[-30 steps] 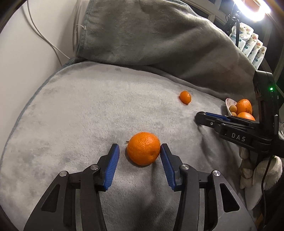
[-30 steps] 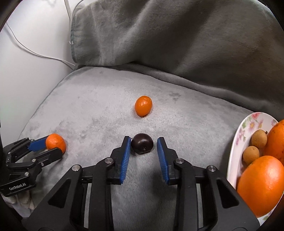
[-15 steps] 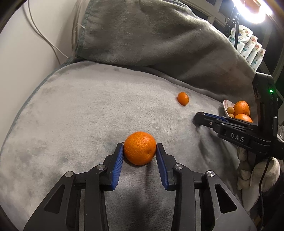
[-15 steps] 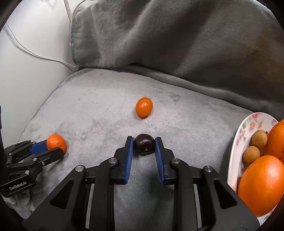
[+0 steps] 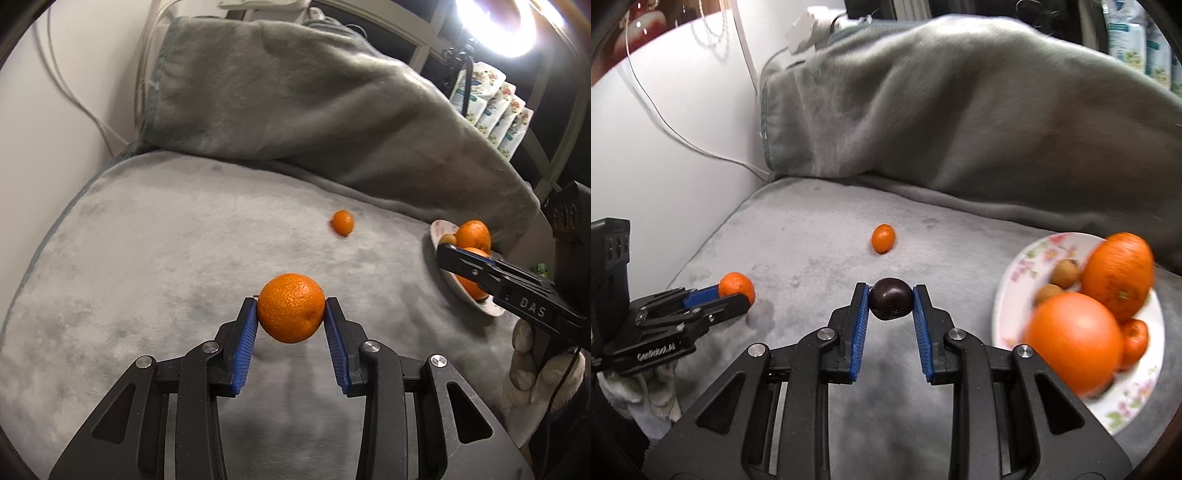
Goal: Organize fruits
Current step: 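Carry the mandarin with the left gripper over the plate while the right gripper carries the plum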
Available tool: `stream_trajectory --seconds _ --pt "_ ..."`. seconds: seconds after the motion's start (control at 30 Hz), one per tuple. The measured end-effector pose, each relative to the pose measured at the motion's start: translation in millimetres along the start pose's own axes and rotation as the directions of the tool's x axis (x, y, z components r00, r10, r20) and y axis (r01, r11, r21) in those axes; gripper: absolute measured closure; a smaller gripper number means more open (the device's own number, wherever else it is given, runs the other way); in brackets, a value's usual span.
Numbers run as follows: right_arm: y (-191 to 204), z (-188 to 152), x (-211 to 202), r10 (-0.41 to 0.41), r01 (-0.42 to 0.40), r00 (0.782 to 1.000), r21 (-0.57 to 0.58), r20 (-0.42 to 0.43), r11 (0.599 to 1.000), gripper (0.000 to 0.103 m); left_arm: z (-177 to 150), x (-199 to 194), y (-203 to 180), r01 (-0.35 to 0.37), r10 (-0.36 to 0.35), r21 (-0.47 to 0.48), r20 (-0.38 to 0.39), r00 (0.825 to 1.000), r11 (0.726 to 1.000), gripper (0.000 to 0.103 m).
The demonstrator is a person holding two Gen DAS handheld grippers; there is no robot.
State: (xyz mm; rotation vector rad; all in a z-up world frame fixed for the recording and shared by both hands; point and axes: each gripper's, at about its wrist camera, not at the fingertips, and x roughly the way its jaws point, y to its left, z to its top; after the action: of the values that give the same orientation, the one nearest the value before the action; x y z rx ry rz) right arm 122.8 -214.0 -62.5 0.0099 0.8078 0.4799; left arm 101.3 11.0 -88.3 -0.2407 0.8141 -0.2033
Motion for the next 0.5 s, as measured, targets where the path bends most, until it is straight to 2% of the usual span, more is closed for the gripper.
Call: stream_trajectory --seconds 0.27,0.5 --pt "-47 -20 -51 -0.068 0.063 0.996 0.077 0.058 0.995 0.078 10 1 -33 0.04 -0.041 0.053 0.013 0.999 0.998 0.068" --pt "-88 -38 -86 -0.158 0.145 0.983 0.138 0.089 0.98 0.078 19 13 -67 0.079 -0.079 0.097 0.002 0.997 0.992 0.068"
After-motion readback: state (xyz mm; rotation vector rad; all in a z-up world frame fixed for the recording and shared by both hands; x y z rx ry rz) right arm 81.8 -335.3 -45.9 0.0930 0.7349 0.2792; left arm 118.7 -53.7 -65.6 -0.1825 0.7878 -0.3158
